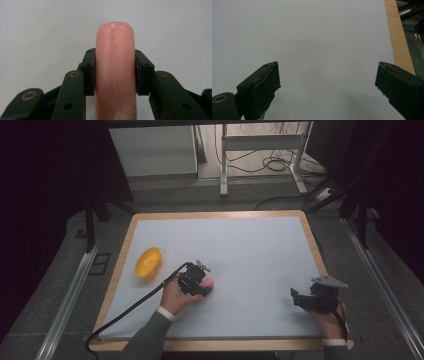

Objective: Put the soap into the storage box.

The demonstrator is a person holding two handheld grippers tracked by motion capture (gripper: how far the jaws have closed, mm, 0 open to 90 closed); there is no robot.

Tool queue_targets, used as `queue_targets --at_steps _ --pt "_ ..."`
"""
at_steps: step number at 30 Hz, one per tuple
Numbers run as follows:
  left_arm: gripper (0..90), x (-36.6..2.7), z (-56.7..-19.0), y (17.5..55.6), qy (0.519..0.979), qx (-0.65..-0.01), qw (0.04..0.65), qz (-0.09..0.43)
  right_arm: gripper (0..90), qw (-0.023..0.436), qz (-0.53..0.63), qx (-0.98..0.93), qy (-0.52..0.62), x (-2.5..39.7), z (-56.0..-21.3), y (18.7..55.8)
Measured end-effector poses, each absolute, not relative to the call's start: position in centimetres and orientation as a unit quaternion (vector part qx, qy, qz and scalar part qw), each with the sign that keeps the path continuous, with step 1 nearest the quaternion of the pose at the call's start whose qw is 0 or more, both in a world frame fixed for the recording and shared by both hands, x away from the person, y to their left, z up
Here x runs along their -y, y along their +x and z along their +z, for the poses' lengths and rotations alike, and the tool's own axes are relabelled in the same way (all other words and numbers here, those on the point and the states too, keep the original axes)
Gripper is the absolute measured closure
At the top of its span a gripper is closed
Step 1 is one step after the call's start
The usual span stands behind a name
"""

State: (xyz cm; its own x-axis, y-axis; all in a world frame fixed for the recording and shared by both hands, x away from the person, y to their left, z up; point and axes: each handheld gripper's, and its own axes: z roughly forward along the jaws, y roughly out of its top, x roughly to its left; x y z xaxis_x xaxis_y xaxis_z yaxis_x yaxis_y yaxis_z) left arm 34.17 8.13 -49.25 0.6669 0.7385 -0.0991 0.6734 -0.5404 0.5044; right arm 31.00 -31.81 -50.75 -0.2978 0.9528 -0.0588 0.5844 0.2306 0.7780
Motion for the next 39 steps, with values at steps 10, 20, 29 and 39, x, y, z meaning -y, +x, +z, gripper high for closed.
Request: queue_targets --at_steps 10,20,29,39 --pt "60.1 -8.8 -48.1 33.9 0.870 -0.403 0.275 0.070 5.6 0.278 0.332 -0.733 0.525 31.9 -50.7 31.0" --pt "60.1 -9.6 -46.9 33.6 0.862 -0.405 0.293 0.082 5.6 0.279 0.330 -0.733 0.525 31.9 -50.8 31.0" --pt "60.1 -10.4 -46.1 33.5 0.857 -0.407 0.305 0.084 5.6 0.279 0.330 -0.733 0.525 31.9 -50.8 31.0" --pt "60.1 -11.8 -45.0 33.4 0.850 -0.413 0.311 0.099 5.6 0.279 0.328 -0.736 0.522 31.8 -50.8 31.0"
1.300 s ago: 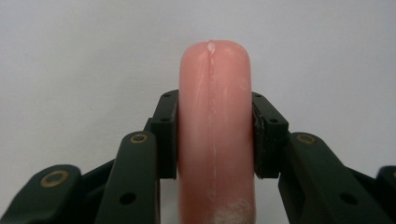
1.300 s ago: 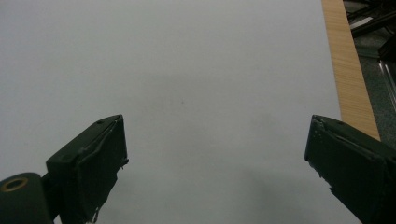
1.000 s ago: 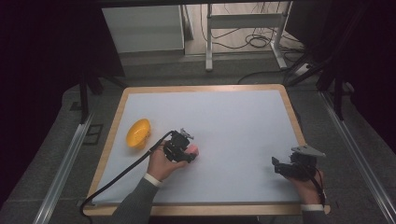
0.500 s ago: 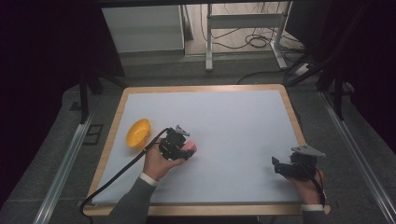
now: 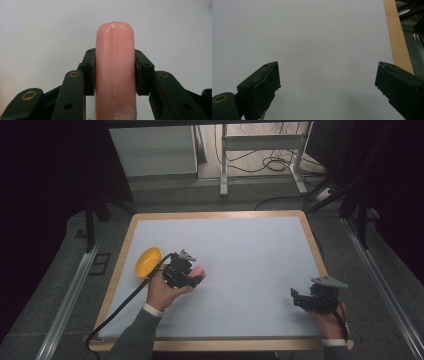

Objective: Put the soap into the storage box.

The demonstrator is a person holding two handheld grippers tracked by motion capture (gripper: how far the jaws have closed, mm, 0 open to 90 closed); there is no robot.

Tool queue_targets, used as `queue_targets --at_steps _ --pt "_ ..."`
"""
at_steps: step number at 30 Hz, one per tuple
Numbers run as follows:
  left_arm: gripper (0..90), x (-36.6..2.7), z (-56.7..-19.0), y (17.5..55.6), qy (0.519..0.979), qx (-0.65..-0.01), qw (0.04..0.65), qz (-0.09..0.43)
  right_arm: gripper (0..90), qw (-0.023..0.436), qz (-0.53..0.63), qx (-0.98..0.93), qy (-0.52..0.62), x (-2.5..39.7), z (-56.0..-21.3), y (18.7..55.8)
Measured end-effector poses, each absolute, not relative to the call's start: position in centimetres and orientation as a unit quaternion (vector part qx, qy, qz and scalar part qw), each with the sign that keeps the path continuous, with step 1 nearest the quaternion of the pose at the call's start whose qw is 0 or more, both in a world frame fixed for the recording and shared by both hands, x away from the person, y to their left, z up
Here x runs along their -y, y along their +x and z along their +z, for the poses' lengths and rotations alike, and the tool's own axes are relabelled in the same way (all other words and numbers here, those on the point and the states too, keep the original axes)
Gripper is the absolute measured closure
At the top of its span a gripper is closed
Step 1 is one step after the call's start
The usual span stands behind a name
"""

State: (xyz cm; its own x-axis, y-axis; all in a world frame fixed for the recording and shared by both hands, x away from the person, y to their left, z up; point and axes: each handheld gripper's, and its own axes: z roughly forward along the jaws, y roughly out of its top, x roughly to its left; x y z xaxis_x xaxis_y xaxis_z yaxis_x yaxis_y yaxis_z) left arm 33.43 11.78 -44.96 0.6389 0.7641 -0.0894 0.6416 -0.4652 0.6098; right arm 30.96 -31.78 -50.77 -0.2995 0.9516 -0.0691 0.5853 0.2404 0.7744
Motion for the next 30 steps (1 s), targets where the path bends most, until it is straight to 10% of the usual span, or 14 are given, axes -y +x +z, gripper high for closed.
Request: queue_targets --at_steps 30 --pt "60.1 -17.6 -42.9 33.5 0.819 -0.458 0.318 0.134 5.6 0.280 0.326 -0.735 0.524 31.9 -50.8 30.9"
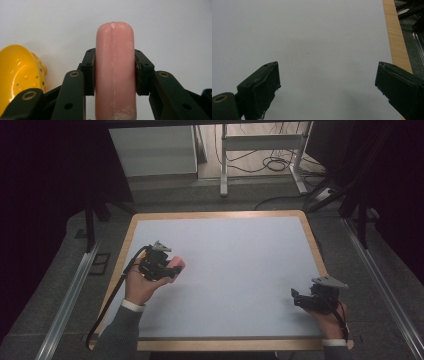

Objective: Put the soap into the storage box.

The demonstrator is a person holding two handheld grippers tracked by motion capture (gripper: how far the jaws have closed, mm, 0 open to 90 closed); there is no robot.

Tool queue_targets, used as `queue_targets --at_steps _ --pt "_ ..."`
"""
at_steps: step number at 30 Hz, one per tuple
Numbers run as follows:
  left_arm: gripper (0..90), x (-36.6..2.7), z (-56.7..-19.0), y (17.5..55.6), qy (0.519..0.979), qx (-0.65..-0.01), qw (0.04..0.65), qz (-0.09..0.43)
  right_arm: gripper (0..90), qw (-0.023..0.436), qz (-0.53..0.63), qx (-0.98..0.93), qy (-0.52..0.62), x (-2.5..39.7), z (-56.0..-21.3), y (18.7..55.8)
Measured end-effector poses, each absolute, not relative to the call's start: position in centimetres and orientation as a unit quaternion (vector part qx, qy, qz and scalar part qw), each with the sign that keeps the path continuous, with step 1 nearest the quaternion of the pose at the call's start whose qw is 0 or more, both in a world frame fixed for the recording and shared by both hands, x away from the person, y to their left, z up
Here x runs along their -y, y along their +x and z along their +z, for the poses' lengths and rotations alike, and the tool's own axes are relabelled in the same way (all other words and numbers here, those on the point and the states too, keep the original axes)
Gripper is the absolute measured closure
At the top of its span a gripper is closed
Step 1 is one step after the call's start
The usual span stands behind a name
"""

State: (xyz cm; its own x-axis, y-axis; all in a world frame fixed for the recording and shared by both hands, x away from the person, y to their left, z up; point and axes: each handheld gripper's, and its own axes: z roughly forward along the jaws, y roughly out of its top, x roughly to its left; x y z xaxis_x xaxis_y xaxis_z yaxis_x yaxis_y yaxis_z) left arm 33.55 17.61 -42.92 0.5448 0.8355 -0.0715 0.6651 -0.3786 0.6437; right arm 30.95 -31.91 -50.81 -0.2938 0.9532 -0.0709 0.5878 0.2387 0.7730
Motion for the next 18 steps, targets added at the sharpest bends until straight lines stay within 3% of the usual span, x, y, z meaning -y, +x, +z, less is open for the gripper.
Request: queue_targets --at_steps 18 --pt "60.1 -20.0 -42.5 33.9 0.806 -0.482 0.311 0.145 5.6 0.280 0.329 -0.734 0.524 31.9 -50.7 30.9"
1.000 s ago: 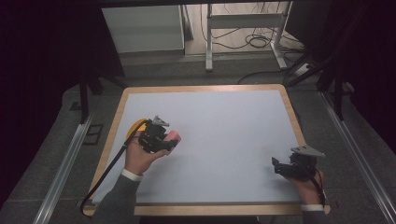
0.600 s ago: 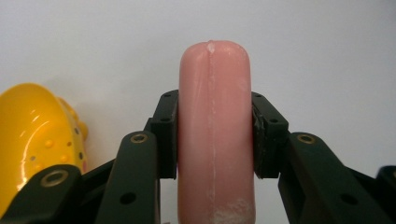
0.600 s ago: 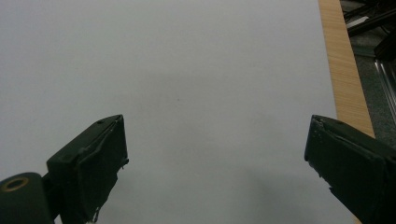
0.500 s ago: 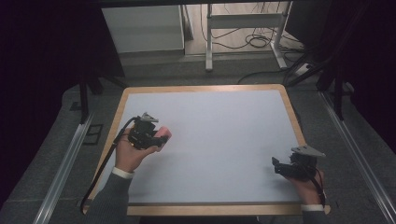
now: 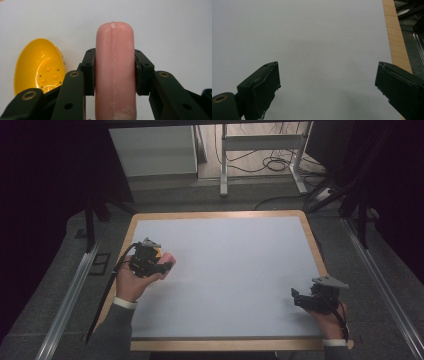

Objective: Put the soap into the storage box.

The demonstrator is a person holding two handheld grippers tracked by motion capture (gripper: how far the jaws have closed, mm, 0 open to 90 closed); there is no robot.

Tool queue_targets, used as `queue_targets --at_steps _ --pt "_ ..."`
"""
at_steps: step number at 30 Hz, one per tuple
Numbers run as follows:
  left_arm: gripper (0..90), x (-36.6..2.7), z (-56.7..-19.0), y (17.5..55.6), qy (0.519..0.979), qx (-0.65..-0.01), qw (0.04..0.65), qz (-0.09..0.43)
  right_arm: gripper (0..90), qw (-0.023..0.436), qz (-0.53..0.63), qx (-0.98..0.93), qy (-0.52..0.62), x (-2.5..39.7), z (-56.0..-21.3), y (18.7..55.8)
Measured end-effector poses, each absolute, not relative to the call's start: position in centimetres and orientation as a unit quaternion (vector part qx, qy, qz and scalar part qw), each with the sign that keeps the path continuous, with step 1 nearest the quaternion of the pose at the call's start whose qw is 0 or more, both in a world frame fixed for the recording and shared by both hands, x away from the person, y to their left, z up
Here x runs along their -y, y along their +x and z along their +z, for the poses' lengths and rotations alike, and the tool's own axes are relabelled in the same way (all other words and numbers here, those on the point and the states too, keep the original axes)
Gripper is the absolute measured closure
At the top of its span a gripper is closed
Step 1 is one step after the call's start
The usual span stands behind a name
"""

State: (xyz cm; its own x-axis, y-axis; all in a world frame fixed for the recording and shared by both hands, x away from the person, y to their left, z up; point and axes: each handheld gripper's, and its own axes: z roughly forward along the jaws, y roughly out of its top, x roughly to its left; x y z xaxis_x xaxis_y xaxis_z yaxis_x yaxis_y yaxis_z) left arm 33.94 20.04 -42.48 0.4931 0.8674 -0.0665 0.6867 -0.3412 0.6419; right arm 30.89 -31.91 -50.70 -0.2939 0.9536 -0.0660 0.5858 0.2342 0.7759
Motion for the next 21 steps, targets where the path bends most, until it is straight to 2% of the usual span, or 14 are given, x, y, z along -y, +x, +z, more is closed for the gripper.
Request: queue_targets --at_steps 21 --pt "60.1 -23.3 -42.1 35.3 0.787 -0.517 0.297 0.158 5.6 0.280 0.328 -0.735 0.523 31.9 -50.7 30.9"
